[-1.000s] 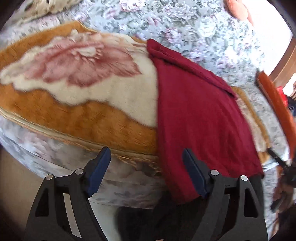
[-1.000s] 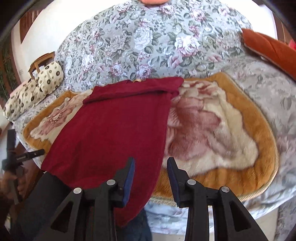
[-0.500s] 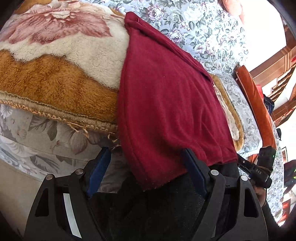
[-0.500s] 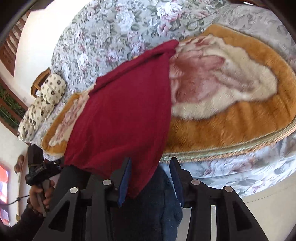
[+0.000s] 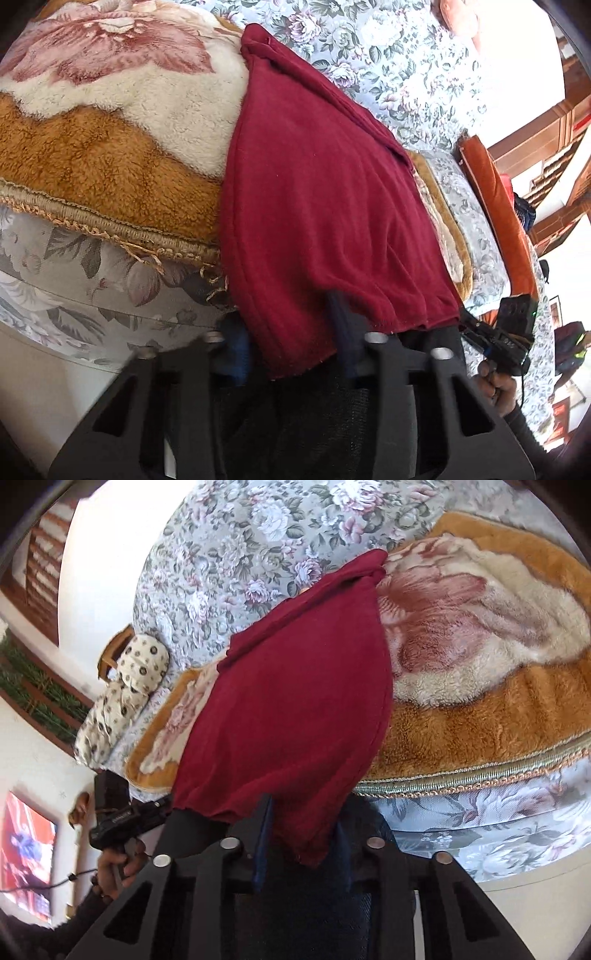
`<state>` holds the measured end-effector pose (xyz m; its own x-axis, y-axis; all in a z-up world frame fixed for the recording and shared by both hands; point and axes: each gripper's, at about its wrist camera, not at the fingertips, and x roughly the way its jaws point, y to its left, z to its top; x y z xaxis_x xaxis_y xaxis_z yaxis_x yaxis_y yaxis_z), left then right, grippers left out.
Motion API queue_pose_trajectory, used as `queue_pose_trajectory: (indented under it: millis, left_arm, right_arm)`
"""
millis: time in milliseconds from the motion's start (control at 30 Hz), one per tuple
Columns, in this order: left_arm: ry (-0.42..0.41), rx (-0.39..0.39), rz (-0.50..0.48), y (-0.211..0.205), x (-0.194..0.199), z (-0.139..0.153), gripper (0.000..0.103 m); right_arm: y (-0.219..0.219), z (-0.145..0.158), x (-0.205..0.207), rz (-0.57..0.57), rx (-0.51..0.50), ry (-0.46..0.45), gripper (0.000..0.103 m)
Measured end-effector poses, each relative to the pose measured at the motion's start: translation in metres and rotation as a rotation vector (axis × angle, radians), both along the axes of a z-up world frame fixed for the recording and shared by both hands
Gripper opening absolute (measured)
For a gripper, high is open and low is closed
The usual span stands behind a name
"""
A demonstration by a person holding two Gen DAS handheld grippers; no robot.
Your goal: Fold small clothes
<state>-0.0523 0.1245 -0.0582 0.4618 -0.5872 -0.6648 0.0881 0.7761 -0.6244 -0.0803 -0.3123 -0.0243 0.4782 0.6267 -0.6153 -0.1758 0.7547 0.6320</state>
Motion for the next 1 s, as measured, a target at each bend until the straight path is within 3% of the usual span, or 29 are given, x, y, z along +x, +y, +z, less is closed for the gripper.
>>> queue_pose_trajectory:
  millis: [33, 100, 300, 500, 667, 833, 1000]
  left_arm:
    - [0.0, -0.001, 0.006, 0.001, 0.0, 0.001, 0.01]
    - [-0.023, -0.004, 0.02, 0.002, -0.004, 0.006, 0.009]
    - [-0.165, -0.022, 0.023, 0.005, -0.037, 0.052, 0.008]
    - [-0.245, -0.08, 0.054, 0.024, -0.079, 0.088, 0.008]
    - [-0.255, -0.158, 0.057, 0.027, -0.101, 0.102, 0.008]
    - [-0.234, -0.25, 0.145, 0.024, -0.052, 0.109, 0.008]
    - [-0.211, -0.323, 0.257, 0.023, 0.026, 0.122, 0.008]
  right_arm:
    - [-0.002, -0.001, 0.0, -0.008, 0.009, 0.002, 0.012]
    - [-0.006, 0.003, -0.002, -0.013, 0.023, -0.023, 0.01]
    - [0.0, 0.055, -0.025, 0.05, -0.043, -0.171, 0.009]
    - [-0.005, 0.103, -0.056, 0.121, -0.037, -0.246, 0.009]
    - [-0.022, 0.125, -0.08, 0.122, 0.073, -0.244, 0.009]
    - [-0.036, 0.125, -0.048, 0.054, 0.238, -0.218, 0.009]
    - [-0.043, 0.109, 0.045, -0.097, 0.382, -0.133, 0.009]
